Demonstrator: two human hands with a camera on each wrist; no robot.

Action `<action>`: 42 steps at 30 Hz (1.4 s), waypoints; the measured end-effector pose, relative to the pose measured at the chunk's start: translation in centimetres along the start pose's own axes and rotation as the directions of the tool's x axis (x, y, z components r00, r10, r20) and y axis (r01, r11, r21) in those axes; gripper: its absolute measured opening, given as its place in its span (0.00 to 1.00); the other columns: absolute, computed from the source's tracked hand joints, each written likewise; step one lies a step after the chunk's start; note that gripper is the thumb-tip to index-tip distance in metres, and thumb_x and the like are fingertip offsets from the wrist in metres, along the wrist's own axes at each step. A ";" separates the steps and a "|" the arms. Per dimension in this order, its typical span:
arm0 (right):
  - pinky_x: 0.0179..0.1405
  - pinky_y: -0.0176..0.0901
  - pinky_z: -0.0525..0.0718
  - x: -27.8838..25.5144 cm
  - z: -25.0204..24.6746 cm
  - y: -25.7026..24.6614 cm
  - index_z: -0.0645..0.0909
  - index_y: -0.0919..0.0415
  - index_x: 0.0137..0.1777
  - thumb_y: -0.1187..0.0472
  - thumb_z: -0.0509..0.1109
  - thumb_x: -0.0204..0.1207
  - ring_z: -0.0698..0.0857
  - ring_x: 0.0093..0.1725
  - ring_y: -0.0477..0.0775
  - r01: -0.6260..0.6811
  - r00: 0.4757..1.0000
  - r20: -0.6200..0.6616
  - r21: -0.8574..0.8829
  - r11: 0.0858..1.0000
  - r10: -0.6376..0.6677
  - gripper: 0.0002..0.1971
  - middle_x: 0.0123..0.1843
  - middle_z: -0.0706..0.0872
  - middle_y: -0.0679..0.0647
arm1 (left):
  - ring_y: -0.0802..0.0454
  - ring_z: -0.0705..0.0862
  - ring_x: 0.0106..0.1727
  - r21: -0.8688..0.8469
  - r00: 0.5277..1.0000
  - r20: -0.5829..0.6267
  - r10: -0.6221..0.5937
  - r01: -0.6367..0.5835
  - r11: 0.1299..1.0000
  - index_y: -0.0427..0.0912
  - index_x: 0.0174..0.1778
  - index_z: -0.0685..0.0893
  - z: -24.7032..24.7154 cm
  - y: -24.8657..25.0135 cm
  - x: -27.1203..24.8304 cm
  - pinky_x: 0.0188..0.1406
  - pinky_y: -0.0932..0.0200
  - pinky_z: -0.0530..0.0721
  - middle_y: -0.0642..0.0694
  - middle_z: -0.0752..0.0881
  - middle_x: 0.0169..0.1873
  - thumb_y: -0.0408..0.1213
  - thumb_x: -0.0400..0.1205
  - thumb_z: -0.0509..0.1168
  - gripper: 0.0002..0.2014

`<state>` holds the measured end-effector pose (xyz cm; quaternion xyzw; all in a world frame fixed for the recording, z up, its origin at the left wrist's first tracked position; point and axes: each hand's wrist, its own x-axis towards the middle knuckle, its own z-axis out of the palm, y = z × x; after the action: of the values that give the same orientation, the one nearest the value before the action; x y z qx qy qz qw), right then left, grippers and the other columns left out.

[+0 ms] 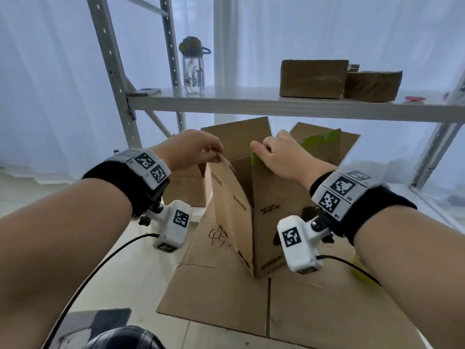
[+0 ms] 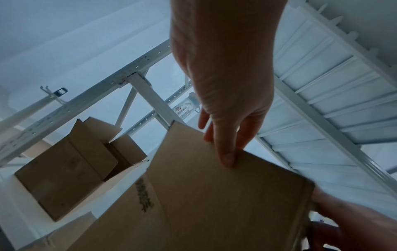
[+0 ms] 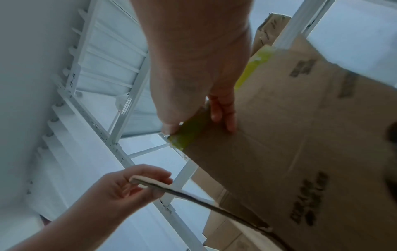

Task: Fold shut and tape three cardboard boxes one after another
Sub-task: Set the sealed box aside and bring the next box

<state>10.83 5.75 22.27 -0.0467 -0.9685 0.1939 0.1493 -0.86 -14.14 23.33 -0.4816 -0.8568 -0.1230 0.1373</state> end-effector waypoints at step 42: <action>0.64 0.57 0.76 -3.2 -0.3 7.7 0.53 0.46 0.78 0.49 0.81 0.67 0.75 0.65 0.63 -0.248 0.940 -0.182 0.213 0.945 0.288 0.47 0.67 0.74 0.61 | 0.55 0.80 0.48 -0.432 0.928 0.016 -0.373 0.343 0.834 0.55 0.77 0.64 3.2 3.6 -1.9 0.49 0.63 0.78 0.50 0.78 0.58 0.54 0.75 0.72 0.36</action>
<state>14.23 12.47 18.66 -0.1845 -0.9092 0.2965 0.2268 2.83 -12.77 19.97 -0.3266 -0.8784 -0.3474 0.0324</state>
